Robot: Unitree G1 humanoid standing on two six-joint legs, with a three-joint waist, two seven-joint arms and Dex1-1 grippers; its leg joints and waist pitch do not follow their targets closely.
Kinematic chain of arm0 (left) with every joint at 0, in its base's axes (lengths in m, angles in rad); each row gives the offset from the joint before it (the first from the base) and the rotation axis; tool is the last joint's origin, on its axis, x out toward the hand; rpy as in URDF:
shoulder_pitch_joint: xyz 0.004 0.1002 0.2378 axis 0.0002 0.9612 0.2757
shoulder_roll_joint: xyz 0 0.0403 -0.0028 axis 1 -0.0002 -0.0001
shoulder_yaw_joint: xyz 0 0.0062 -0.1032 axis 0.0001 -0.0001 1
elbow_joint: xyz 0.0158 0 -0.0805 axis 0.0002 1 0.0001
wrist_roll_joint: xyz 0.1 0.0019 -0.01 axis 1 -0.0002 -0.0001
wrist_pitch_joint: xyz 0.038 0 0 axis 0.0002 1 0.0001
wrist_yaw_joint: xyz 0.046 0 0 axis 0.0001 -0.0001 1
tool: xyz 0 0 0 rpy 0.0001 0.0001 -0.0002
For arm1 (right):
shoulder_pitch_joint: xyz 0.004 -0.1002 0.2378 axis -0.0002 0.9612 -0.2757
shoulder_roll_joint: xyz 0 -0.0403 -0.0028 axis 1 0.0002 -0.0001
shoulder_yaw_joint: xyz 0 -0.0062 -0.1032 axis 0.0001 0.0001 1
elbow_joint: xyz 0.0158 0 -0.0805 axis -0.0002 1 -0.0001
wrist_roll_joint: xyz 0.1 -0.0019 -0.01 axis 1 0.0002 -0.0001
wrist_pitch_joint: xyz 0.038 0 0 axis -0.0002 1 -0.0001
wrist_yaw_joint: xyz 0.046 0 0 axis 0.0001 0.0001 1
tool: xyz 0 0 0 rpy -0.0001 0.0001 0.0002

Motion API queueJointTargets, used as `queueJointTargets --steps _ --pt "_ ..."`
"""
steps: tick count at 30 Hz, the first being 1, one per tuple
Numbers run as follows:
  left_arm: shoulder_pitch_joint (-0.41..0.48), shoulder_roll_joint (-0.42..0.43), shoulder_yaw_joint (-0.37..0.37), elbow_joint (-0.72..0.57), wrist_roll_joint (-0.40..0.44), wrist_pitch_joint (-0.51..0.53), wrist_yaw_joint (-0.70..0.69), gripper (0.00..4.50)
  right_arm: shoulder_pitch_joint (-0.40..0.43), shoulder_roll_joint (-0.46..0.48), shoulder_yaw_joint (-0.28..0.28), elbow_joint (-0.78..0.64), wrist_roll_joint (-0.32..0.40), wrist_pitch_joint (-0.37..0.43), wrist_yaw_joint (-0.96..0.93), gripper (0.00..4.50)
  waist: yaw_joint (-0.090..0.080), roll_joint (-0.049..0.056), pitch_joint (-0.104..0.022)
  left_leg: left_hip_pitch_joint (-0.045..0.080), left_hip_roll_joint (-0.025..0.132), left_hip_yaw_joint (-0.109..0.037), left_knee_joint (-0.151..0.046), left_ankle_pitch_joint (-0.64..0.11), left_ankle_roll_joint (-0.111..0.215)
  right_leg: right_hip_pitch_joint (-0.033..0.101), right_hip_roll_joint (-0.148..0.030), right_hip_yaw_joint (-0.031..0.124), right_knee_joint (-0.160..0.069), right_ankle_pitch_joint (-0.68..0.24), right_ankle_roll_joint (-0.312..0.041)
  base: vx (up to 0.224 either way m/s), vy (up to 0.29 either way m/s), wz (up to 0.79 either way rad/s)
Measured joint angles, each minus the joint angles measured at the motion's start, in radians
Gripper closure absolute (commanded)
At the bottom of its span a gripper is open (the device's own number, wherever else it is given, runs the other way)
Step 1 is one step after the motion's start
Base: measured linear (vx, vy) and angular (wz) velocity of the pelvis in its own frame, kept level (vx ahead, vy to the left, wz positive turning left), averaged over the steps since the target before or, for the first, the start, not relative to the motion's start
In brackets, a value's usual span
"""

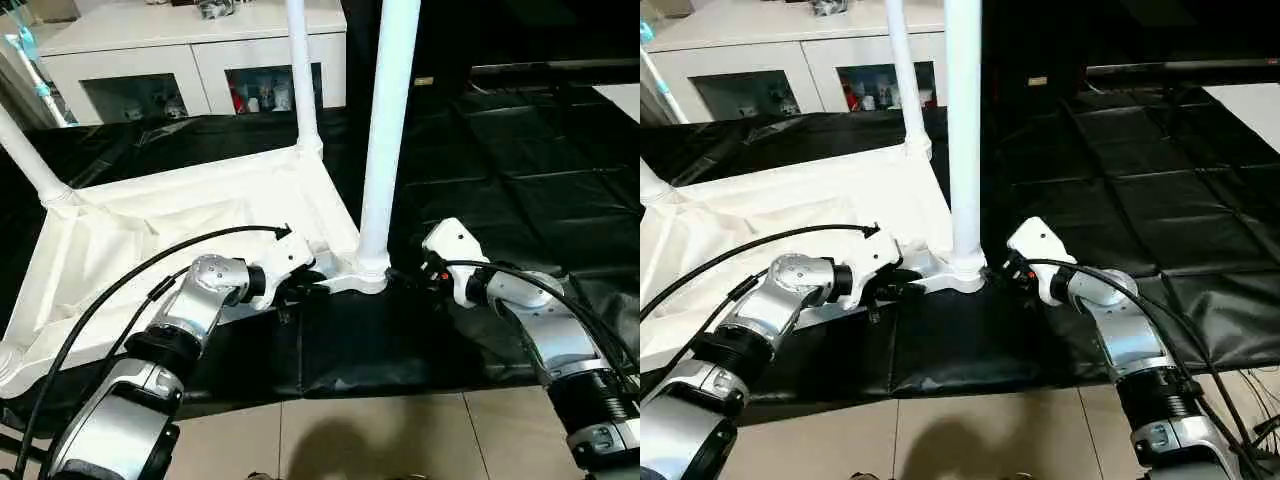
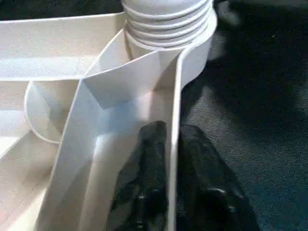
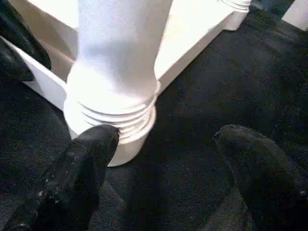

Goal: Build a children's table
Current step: Rotate leg to tighten

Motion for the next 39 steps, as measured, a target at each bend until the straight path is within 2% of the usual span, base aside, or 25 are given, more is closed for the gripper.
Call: queueJointTargets --steps 1,5,11,20,28,33,34,37,39 --pt "-0.002 -0.002 0.002 0.006 -0.002 -0.004 -0.001 4.24 0.002 0.000 -0.001 0.000 0.007 0.000 0.002 0.54 0.001 0.000 0.000 0.000 0.000 0.000 0.000 0.000 0.000 0.000 0.000 0.000 0.000 0.000 0.000 0.000 0.000 0.00" --pt "-0.007 -0.013 0.007 0.028 -0.009 -0.030 -0.011 4.44 0.014 0.012 -0.001 -0.002 0.031 -0.003 0.023 0.54 0.004 0.000 0.000 0.000 0.000 0.000 0.000 0.000 0.000 0.000 0.000 0.000 0.000 0.000 0.000 0.000 0.000 0.00" --pt "-0.010 -0.015 0.007 0.060 -0.007 -0.086 -0.030 4.44 0.018 0.018 -0.007 -0.002 0.055 -0.006 0.042 0.54 0.005 0.004 -0.002 0.000 -0.001 0.000 0.000 0.000 0.000 0.000 -0.001 0.000 -0.001 0.000 0.000 0.000 0.000 0.00" --pt "-0.013 -0.019 0.014 0.079 -0.017 -0.094 -0.064 4.44 0.018 0.030 -0.025 0.026 0.107 -0.030 0.089 0.54 0.009 0.006 -0.004 0.001 -0.001 0.000 0.000 0.000 0.000 0.001 -0.001 0.000 0.000 0.000 0.001 0.000 0.000 0.00" --pt "-0.013 -0.031 0.013 0.078 -0.017 -0.097 -0.073 4.44 0.014 0.051 -0.027 0.039 0.132 -0.043 0.110 0.54 0.022 0.007 -0.005 0.001 -0.001 0.000 0.000 0.000 0.000 0.001 -0.001 0.000 0.000 -0.001 0.001 0.000 0.000 0.00" --pt "-0.013 -0.031 0.013 0.078 -0.016 -0.100 -0.074 4.44 0.008 0.058 -0.027 0.051 0.136 -0.052 0.110 0.54 0.023 0.007 -0.005 0.001 -0.001 0.000 0.000 0.000 0.000 0.001 -0.001 0.000 0.000 -0.001 0.001 0.000 0.000 0.00" --pt "-0.013 -0.031 0.013 0.078 -0.015 -0.101 -0.074 4.50 0.008 0.059 -0.027 0.056 0.136 -0.053 0.111 0.84 0.023 0.007 -0.005 0.001 -0.001 0.000 0.000 0.000 0.000 0.001 -0.001 0.000 0.000 -0.001 0.001 0.000 0.000 0.00" --pt "-0.013 -0.031 0.012 0.078 -0.014 -0.102 -0.074 4.50 0.007 0.061 -0.027 0.063 0.136 -0.053 0.113 0.95 0.024 0.007 -0.005 0.001 -0.001 0.000 0.000 0.000 0.000 0.001 -0.001 0.000 0.000 -0.001 0.001 0.000 0.000 0.00" --pt "-0.013 -0.031 0.012 0.078 -0.014 -0.103 -0.075 4.50 0.006 0.060 -0.027 0.067 0.136 -0.054 0.114 1.17 0.024 0.007 -0.005 0.001 -0.001 0.000 0.000 0.000 0.000 0.001 -0.001 0.000 0.000 -0.001 0.001 0.000 0.000 0.00"
